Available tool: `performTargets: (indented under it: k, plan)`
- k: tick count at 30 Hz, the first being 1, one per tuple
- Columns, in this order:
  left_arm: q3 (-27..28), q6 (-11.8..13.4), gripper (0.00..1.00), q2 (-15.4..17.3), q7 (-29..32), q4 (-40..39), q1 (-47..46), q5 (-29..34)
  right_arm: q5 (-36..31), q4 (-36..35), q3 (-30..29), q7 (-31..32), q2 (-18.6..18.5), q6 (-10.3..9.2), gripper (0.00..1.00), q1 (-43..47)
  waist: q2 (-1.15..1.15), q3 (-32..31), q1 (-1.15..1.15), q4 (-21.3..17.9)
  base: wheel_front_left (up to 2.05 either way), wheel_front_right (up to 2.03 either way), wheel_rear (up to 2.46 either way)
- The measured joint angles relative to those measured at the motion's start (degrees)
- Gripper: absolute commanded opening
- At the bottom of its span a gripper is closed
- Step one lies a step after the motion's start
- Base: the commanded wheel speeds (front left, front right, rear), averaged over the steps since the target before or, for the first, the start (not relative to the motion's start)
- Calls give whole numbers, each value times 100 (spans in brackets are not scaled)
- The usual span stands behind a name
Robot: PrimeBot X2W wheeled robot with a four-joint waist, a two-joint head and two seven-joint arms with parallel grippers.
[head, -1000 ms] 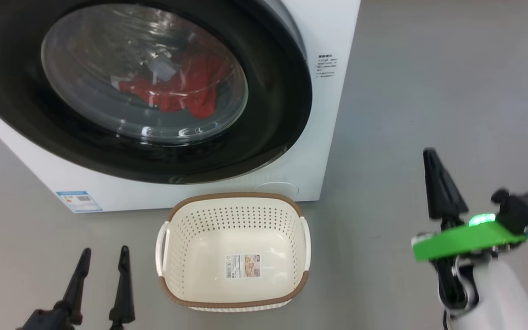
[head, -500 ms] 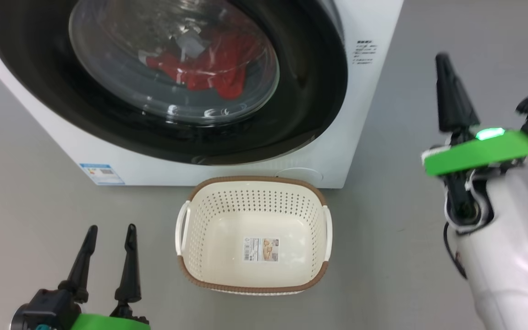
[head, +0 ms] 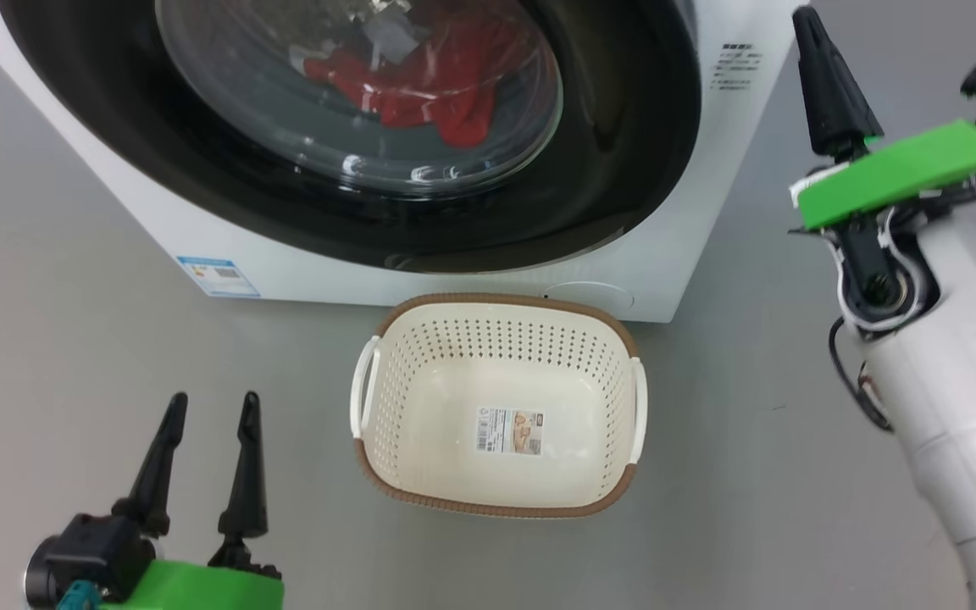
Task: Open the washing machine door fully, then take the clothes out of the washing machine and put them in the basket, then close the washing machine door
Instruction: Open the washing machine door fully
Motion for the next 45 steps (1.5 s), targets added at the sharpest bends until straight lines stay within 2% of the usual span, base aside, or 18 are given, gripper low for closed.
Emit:
performTargets:
  k: [4, 10, 17, 21, 34, 45]
  plan:
    - [-32, -1, 100, -3, -1, 5, -111, -48, 655, 65, 467, 532, -313, 0, 0, -325, 0, 112, 0, 91, 0, 0, 0]
    - [-42, -1, 100, -3, -1, 7, -165, -99, 1753, 76, 692, 1444, -677, 0, 0, -663, 0, 271, 0, 208, 0, 0, 0]
    - [-53, -4, 100, -4, -1, 11, -260, -101, 2904, 258, 630, 2664, -800, 0, 0, -1031, 0, 437, 0, 258, 0, 0, 0]
    - [-97, -37, 100, -7, -1, 8, -372, -107, 3321, 485, 572, 3278, -799, 0, 0, -1278, 0, 525, 0, 275, 0, 0, 0]
    - [-213, -43, 100, -11, -1, 12, -508, -208, 3854, 1532, 457, 4637, -700, -1, 0, -2038, 0, 711, 0, 406, 0, 0, 0]
    - [-240, -42, 100, -11, -1, 13, -506, -256, 3868, 1730, 471, 5116, -662, -16, 0, -2181, 0, 679, 0, 418, 0, 0, 0]
